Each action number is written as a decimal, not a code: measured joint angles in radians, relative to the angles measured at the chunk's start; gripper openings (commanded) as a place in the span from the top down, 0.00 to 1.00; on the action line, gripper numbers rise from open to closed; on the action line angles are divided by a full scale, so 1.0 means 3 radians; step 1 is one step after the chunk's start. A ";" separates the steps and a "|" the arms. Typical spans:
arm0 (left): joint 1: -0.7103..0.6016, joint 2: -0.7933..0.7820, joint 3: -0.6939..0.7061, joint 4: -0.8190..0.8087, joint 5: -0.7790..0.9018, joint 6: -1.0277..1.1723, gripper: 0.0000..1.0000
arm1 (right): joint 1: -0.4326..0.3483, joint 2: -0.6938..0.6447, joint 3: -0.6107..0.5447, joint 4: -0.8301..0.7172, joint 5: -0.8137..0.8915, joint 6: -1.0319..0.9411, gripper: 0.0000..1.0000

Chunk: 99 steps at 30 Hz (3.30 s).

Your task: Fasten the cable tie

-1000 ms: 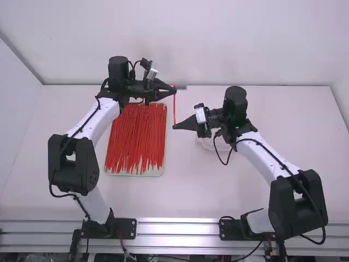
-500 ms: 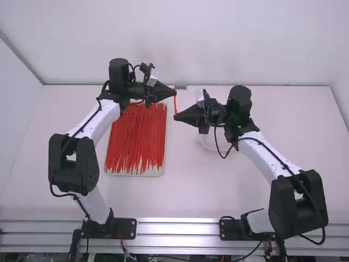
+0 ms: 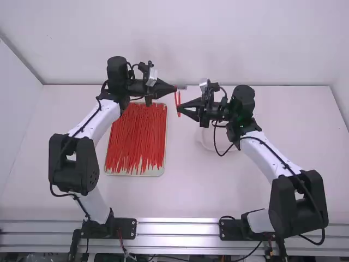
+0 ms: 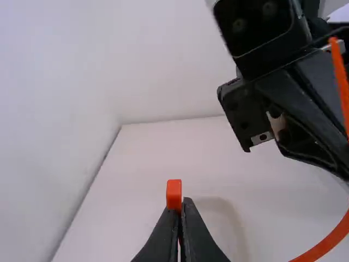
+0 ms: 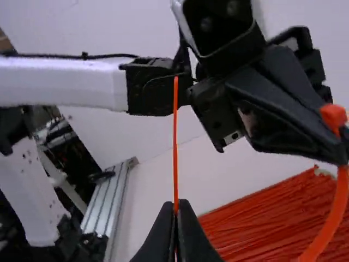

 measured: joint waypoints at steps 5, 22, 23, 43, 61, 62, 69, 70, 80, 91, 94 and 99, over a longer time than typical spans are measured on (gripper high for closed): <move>0.0000 0.0000 0.0000 0.0275 0.0003 -0.0005 0.98 | 0.0070 0.0000 0.0000 -0.0003 0.0011 0.0235 1.00; -0.0048 0.0003 0.0000 0.0855 0.0013 -0.0192 0.98 | 0.0046 0.0000 -0.0187 0.0004 0.0355 0.0703 1.00; -0.0066 0.0003 0.0000 0.0891 0.0011 -0.0189 0.98 | 0.0055 0.0000 -0.0188 0.0005 0.0361 0.0718 1.00; -0.0178 0.0003 0.0000 0.0922 0.0013 0.0065 0.98 | -0.0055 0.0000 -0.0188 0.0175 0.0351 0.0877 1.00; -0.0182 0.0003 0.0000 0.0921 0.0013 0.0089 0.98 | -0.0046 0.0000 -0.0188 0.0264 0.0282 0.1012 1.00; -0.0182 0.0003 0.0000 0.0908 0.0013 0.0102 0.98 | -0.0045 0.0000 -0.0188 0.0263 0.0285 0.1015 1.00; -0.0229 0.0003 0.0000 0.0779 0.0013 0.0287 0.98 | -0.0052 0.0000 -0.0188 0.0262 0.0290 0.1022 1.00; -0.0229 0.0003 0.0000 0.0779 0.0013 0.0291 0.98 | -0.0052 0.0000 -0.0188 0.0262 0.0284 0.1022 1.00; -0.0244 0.0003 0.0000 0.0891 0.0013 0.0320 0.98 | -0.0055 0.0000 -0.0188 0.0253 0.0284 0.1022 1.00; -0.0244 0.0003 0.0000 0.0870 0.0013 0.0320 0.98 | -0.0055 0.0000 -0.0188 0.0273 0.0296 0.1074 1.00; -0.0244 0.0003 0.0000 0.0852 0.0013 0.0320 0.98 | -0.0062 0.0000 -0.0187 0.0272 0.0296 0.1087 1.00; -0.0248 0.0003 0.0000 0.0841 0.0013 0.0322 0.98 | -0.0094 0.0000 -0.0188 0.0270 0.0296 0.1110 1.00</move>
